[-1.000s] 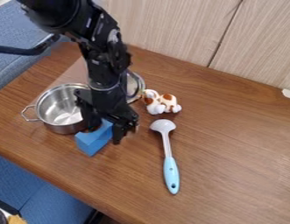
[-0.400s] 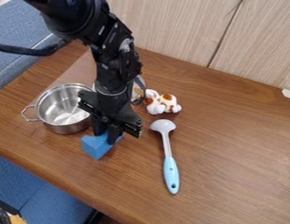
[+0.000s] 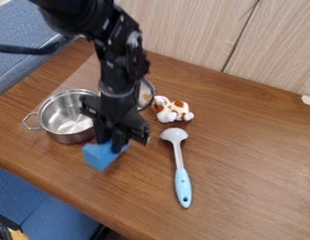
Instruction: Moved the blue object to the top right of the table.
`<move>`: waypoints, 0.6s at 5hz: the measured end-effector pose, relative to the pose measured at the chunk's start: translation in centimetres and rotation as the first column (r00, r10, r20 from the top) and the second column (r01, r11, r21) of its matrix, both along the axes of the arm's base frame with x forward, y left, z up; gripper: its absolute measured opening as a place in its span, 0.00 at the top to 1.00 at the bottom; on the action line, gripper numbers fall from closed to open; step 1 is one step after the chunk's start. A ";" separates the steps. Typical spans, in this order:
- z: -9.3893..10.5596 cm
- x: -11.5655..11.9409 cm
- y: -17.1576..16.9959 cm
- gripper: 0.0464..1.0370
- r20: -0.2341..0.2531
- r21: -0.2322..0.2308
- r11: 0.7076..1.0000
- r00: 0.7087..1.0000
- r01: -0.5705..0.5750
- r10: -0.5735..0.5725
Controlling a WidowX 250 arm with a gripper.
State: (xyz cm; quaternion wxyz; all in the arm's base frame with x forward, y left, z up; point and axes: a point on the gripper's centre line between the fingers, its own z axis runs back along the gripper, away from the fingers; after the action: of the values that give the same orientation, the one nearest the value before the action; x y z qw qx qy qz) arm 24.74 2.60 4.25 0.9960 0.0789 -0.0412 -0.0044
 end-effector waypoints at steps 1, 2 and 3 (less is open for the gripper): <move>1.8 0.7 -1.5 0.77 0.007 -0.016 1.000 1.000 0.020 -0.020; 3.6 2.5 -4.5 0.77 0.048 -0.051 0.996 0.997 0.068 -0.065; 4.4 4.9 -7.8 0.77 0.076 -0.095 0.992 0.994 0.081 -0.074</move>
State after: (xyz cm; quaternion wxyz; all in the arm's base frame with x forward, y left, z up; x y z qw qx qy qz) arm 29.60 -5.19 8.62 0.9956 0.0283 -0.0802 -0.0383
